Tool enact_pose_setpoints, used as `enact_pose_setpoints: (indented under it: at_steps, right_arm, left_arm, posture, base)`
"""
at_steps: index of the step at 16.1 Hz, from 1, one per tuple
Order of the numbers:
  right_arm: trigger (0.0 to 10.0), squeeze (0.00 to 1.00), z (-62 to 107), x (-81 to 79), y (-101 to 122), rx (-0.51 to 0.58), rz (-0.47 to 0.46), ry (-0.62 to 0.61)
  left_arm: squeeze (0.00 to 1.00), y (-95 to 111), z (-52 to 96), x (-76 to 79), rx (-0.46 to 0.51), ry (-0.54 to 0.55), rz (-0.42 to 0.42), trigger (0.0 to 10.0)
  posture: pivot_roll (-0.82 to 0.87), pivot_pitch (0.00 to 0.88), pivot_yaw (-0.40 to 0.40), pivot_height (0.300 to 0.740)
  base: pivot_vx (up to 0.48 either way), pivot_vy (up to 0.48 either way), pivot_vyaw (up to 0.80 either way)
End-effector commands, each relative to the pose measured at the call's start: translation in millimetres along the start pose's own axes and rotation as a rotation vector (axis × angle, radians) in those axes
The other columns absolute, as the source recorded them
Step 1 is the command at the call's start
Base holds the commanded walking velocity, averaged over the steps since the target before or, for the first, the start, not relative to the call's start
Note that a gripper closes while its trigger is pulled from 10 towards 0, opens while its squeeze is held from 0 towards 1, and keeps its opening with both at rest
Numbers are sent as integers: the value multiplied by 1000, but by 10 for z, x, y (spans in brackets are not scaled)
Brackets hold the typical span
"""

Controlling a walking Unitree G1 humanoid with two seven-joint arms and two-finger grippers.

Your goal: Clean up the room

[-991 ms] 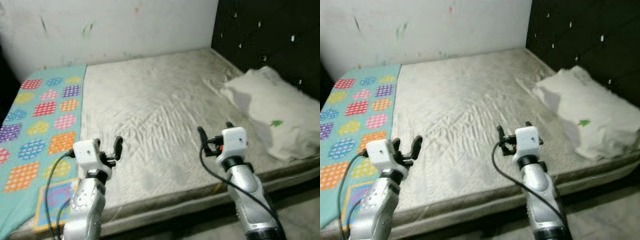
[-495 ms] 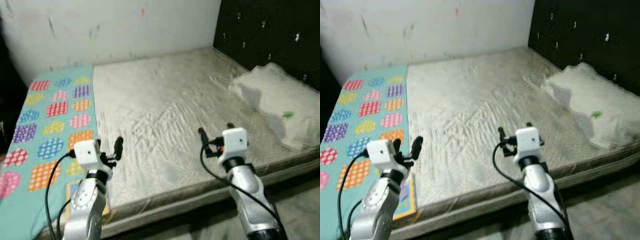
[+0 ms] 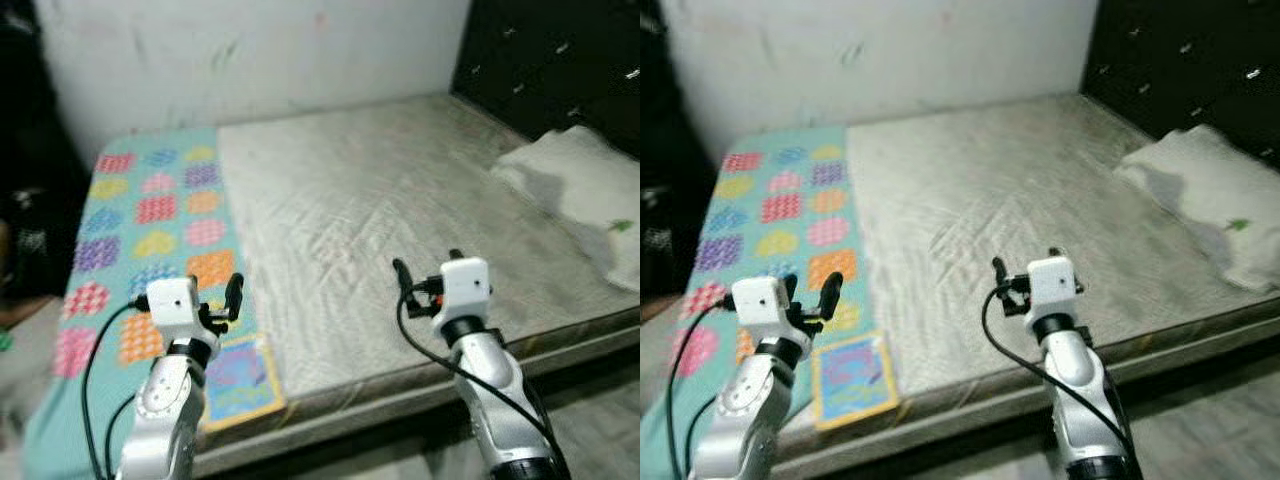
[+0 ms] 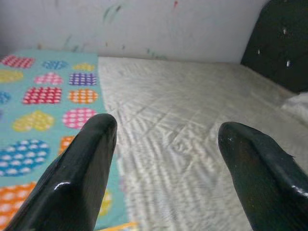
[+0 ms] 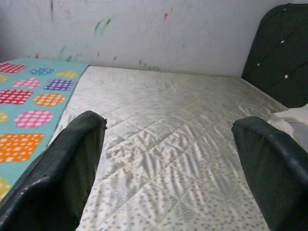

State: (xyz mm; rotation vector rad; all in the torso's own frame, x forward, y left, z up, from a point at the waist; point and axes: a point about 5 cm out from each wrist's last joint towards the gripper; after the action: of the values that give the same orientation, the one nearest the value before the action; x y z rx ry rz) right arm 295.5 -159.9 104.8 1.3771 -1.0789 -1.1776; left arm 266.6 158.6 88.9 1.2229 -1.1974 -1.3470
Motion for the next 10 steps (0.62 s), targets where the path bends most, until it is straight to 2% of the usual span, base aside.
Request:
enact_pose_setpoints:
  at_steps: [1,4,7,8,10]
  right_arm:
    - [10000,0,-7,44,29,10,-1,-2]
    - [10000,0,-33,39,42,15,-9,1]
    - [10000,0,-30,2,41,18,-10,8]
    - [10000,0,-16,-19,52,28,23,31]
    - [10000,0,-19,-15,62,31,25,34]
  left_arm:
    - [0,6,15,11,-12,-50,-41,10000]
    - [0,29,11,-162,-44,-128,-108,10000]
    - [0,53,-57,-111,-16,-117,-129,10000]
    - [0,61,-60,28,5,-136,-88,10000]
    - [0,40,0,207,14,-180,-46,10000]
  posture:
    - [-182,0,53,740]
    - [-173,0,49,740]
    - [-177,0,51,740]
    - [-190,0,54,740]
    - [-190,0,54,740]
  base:
    - [0,0,0]
    - [0,0,0]
    - [0,0,0]
    - [0,0,788]
    - [0,0,794]
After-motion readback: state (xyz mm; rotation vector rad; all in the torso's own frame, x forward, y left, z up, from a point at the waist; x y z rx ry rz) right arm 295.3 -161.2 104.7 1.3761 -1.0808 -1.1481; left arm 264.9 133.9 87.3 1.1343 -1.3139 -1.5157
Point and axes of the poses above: a point about 5 cm out from each wrist's last joint towards the gripper, its own z axis pointing back from the gripper into the wrist, its own y axis along the axis of the wrist's last joint, x = y × z, and after that the axes turned 15 degrees about -z, right-handed
